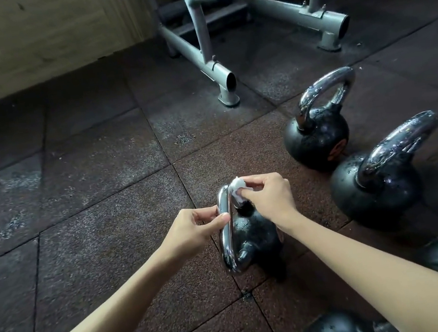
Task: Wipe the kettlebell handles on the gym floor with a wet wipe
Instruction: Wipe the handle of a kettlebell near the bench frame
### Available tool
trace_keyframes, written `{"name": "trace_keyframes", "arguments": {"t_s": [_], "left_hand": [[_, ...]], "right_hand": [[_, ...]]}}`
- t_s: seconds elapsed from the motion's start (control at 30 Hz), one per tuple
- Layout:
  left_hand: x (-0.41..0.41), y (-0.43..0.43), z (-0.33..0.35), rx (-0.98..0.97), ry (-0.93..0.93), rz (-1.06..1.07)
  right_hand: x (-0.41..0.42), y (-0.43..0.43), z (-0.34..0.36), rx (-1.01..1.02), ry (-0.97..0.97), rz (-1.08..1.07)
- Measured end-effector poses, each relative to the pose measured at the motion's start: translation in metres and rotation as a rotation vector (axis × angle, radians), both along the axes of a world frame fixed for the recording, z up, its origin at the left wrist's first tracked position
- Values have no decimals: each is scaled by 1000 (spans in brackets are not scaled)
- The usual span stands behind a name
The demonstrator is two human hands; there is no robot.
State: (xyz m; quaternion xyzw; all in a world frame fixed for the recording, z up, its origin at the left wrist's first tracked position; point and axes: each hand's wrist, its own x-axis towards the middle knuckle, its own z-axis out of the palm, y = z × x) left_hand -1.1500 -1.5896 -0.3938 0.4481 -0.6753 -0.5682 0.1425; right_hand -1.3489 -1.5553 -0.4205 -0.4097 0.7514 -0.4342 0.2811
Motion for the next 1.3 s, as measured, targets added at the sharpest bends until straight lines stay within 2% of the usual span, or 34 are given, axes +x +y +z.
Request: {"name": "trace_keyframes", "arguments": {"t_s": [0.2, 0.33, 0.57, 0.7, 0.97, 1.23, 1.3], "left_hand": [[4, 2, -6, 108, 73, 74], [5, -3, -12, 160, 12, 142], [-7, -6, -11, 130, -9, 201], [-7, -8, -9, 144, -15, 198], [-1, -10, -7, 113, -45, 208], [11, -10, -7, 120, -55, 170], [13, -8, -9, 102, -56, 189]], "right_hand": [[24, 47, 12, -16, -36, 126], [31, 65, 11, 5, 34, 212], [30, 72, 18, -44, 38, 241], [33, 93, 4, 6, 4, 309], [32, 76, 4, 41, 106, 437], [26, 68, -21, 170, 356, 548], [23, 60, -18, 154, 354, 518]]}}
